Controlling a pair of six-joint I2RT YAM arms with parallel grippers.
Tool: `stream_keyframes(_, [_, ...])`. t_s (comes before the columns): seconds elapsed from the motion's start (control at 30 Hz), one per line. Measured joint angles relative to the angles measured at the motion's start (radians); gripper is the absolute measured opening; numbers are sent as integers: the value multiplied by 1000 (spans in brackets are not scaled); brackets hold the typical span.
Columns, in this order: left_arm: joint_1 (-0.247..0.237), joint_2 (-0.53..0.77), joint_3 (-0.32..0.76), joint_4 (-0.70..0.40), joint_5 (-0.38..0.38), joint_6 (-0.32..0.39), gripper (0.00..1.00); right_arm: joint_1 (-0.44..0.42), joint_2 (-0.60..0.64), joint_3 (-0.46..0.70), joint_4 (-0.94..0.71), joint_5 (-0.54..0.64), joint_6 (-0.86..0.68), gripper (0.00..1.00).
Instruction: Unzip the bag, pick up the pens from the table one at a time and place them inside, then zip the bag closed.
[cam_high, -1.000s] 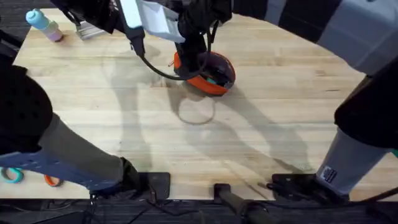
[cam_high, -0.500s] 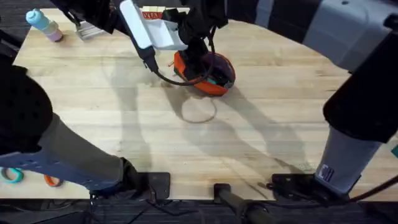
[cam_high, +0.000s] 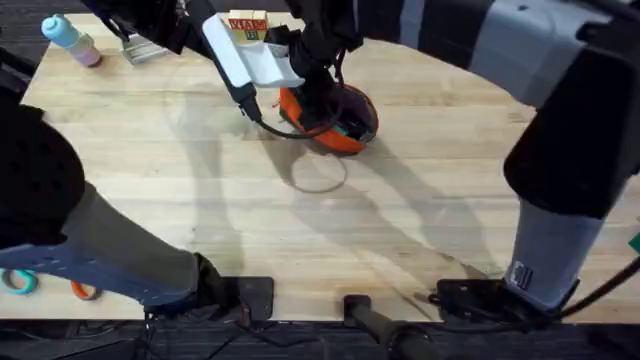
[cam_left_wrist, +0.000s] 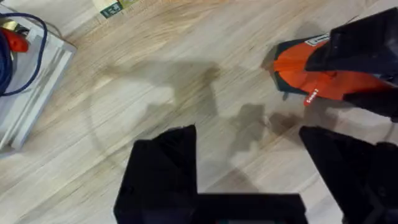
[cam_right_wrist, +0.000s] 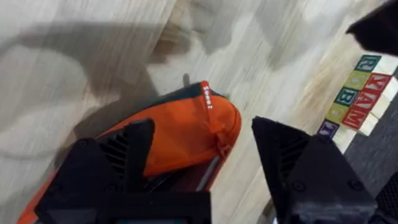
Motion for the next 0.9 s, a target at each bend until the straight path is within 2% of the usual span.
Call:
stream_keyframes(0.63, [0,0,0,0,0,0,992,-2,12,0,15,0,-6,762])
stream_keyframes(0.7, [0,0,0,0,0,0,993,-2,12,0,16,0,-7,685])
stream_keyframes(0.8, [0,0,0,0,0,0,993,-2,12,0,16,0,-8,463])
stream_keyframes(0.9, [0,0,0,0,0,0,993,-2,12,0,16,1,-8,407])
